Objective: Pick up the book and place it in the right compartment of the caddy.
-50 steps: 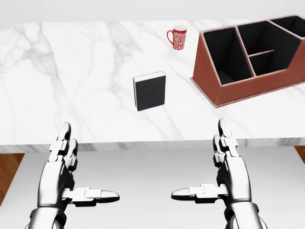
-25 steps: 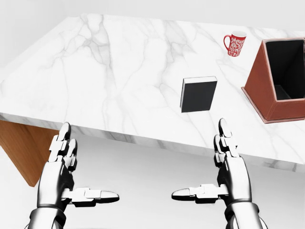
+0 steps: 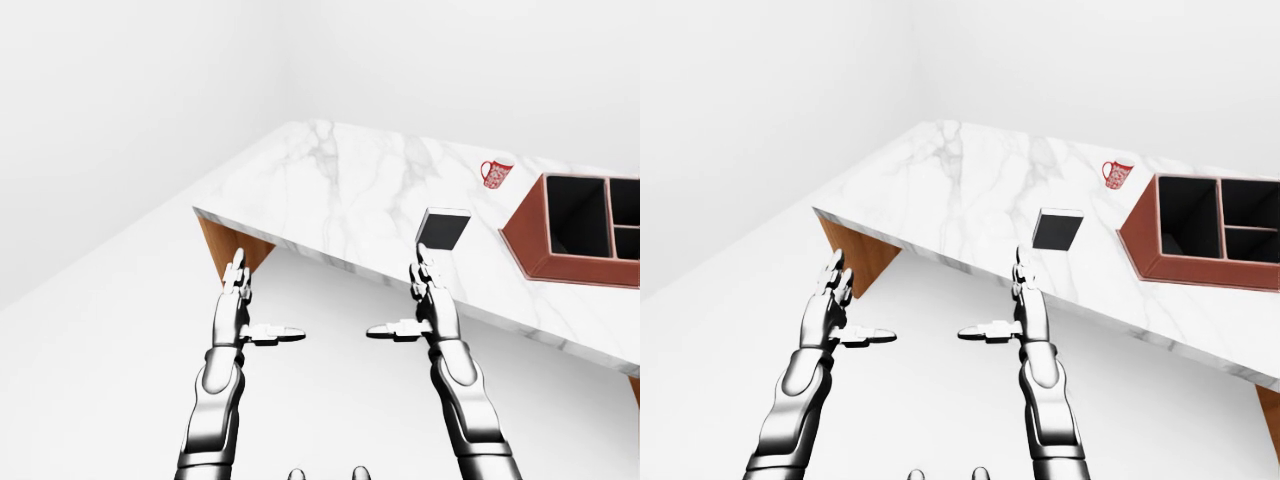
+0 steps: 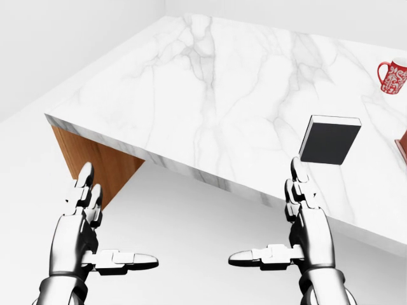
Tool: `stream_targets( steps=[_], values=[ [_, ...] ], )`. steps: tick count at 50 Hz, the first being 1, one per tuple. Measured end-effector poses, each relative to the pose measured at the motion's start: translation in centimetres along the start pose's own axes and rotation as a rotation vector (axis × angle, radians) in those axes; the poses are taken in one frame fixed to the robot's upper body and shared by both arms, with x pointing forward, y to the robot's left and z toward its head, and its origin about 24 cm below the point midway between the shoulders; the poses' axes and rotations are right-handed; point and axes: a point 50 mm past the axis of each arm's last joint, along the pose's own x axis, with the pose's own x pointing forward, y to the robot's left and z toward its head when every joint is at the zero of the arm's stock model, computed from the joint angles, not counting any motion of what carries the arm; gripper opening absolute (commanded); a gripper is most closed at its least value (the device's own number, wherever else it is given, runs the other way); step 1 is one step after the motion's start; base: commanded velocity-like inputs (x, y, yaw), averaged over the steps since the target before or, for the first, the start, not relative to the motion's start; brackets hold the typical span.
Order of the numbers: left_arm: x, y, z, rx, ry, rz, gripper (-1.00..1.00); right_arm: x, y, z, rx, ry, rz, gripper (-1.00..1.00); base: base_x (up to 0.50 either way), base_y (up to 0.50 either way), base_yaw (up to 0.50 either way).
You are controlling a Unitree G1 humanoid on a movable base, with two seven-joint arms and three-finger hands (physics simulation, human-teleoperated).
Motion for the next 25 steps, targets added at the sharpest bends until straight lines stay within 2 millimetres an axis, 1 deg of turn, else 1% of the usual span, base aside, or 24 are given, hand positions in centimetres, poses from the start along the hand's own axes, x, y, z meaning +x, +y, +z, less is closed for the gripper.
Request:
stream_targets(
  steps=[11, 25],
  values=[
    [0.04, 0.0, 0.07, 0.0, -0.001, 0.0, 1.0, -0.02, 0.06, -0.01, 0.001, 0.002, 0.004, 1.0, 0.01, -0.03, 0.0],
    [0.05, -0.04, 0.1, -0.001, -0.001, -0.001, 1.0, -0.05, 0.03, -0.09, 0.001, 0.006, 0.005, 1.0, 0.08, -0.26, 0.0]
  ],
)
